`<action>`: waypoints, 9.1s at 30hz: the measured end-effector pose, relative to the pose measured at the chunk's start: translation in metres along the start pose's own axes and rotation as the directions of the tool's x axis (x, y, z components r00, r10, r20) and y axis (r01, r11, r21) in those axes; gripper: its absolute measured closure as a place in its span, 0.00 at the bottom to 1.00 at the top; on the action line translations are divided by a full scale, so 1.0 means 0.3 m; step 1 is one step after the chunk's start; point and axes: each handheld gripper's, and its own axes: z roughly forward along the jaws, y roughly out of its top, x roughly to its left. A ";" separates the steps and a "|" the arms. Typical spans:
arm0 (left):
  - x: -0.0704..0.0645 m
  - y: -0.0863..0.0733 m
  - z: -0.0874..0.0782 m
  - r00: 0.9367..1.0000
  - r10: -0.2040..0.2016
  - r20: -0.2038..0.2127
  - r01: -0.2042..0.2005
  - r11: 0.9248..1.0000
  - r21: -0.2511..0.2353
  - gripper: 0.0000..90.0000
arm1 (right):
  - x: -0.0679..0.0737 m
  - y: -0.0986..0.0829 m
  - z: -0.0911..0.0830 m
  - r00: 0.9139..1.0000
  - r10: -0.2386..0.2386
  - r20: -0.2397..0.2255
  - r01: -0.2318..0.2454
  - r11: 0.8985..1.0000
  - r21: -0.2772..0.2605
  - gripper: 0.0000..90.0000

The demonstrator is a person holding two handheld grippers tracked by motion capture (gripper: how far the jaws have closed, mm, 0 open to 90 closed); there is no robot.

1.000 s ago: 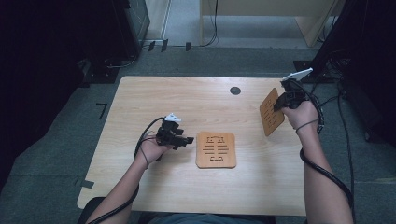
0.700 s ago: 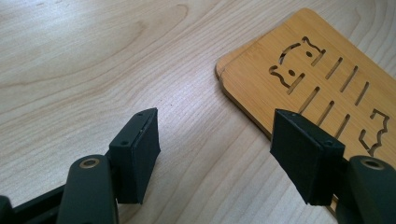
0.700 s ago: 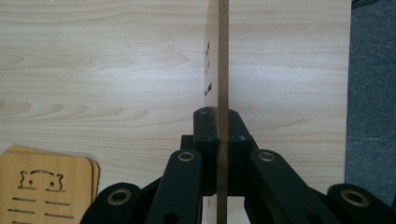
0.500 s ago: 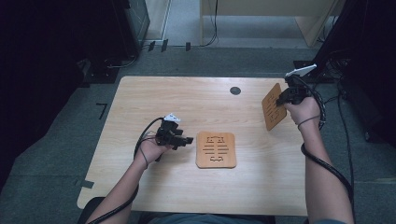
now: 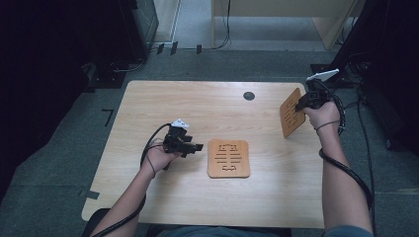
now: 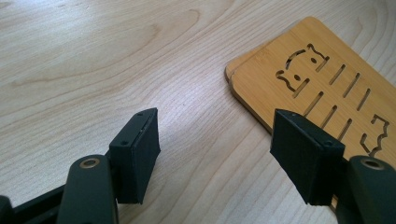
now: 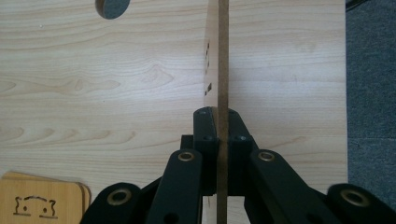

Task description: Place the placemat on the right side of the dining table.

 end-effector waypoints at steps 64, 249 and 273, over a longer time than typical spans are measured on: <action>-0.017 0.002 0.022 0.999 0.031 0.005 -0.031 0.999 0.012 0.35 | -0.080 -0.035 0.165 0.999 0.000 -0.035 -0.002 0.999 -0.049 0.63; -0.026 -0.004 0.049 0.998 0.063 0.005 -0.064 0.997 0.050 0.35 | -0.089 -0.160 0.270 0.994 -0.101 -0.040 0.100 0.995 -0.026 0.31; -0.030 -0.002 0.049 0.998 0.062 0.001 -0.062 0.997 0.040 0.35 | -0.046 -0.225 0.243 0.989 -0.136 -0.053 0.133 0.990 -0.048 0.29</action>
